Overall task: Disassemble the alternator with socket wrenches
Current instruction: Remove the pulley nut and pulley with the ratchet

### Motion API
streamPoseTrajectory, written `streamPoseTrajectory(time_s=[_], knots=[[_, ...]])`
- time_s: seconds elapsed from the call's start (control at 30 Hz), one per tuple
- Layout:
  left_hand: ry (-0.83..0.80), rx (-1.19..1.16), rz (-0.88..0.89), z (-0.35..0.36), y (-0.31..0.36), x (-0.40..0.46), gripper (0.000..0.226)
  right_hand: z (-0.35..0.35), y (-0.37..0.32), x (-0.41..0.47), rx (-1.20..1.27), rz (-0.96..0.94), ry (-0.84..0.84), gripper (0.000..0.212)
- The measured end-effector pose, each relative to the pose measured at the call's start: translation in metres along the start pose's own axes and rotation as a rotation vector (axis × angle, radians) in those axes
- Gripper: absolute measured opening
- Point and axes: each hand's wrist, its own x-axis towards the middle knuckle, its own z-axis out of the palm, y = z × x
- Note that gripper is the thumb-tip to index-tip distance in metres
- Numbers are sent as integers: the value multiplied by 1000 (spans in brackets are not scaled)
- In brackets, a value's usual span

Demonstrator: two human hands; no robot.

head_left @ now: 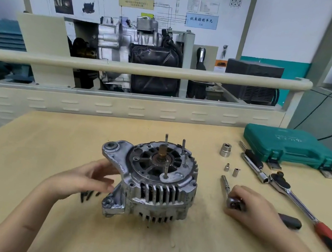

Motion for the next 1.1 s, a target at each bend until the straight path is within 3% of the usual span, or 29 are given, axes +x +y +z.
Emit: streamPoseTrajectory(time_s=[0.07,0.17,0.37,0.5,0.7,0.93,1.0,1.1], knots=[[-115,33,-27,4,2,-4,78,-2,1,2,40,1,-35,21],[-103,89,0,13,8,-4,93,-8,-5,10,55,-28,-43,20],[117,-9,58,33,14,1,110,-10,-79,22,726,-198,-166,91],[188,-53,81,47,13,9,108,-6,-105,26,858,-259,-230,107],[375,-111,67,61,12,7,97,-5,-111,18,929,-224,-102,85],[378,-10,55,58,12,8,101,-6,-105,23,790,-221,-56,78],[393,-42,57,56,15,14,91,-6,-106,31,825,-188,-75,72],[391,-139,20,50,18,29,58,-8,-111,47,911,-127,-122,64]])
